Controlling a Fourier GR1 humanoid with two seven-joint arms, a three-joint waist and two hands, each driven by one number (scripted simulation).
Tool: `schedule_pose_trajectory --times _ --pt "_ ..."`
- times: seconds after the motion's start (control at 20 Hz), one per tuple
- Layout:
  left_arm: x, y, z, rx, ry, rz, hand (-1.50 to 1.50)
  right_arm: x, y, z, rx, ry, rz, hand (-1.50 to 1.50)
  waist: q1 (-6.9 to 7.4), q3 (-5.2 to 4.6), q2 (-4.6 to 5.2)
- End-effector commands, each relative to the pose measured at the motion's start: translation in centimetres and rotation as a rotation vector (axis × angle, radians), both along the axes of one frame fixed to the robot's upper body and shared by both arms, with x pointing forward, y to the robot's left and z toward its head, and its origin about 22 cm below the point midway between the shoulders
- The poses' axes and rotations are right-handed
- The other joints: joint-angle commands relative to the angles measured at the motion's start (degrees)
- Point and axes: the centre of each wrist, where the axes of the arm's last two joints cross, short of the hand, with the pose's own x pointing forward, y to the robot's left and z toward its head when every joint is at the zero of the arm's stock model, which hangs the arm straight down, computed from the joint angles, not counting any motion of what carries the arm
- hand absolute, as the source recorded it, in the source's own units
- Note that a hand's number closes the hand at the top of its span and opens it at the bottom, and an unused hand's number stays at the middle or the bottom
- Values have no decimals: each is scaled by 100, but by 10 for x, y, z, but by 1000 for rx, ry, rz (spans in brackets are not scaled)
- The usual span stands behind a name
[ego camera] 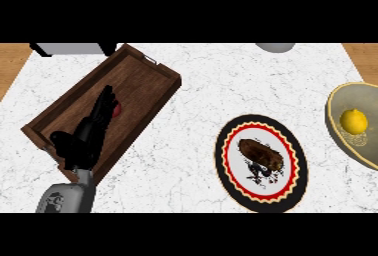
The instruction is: Pick the lemon from the plate and place it in the bowl
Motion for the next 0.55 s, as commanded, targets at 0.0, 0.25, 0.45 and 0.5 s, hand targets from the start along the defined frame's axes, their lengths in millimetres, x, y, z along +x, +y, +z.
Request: schedule_pose_trajectory --times 0.0,0.25,0.45,0.5 --pt "0 0 2 11 -19 -16 0 -33 -16 -7 46 -13 33 -150 23 2 6" --pt "-10 6 17 16 2 -8 0 -53 -21 -18 55 -27 116 -150 51 4 5" --pt "-4 0 6 -6 9 1 0 -69 -10 -15 36 -13 141 -150 34 1 6" --pt "-2 -5 -5 -14 -1 -9 0 -82 -29 -22 52 -28 114 -150 34 3 11"
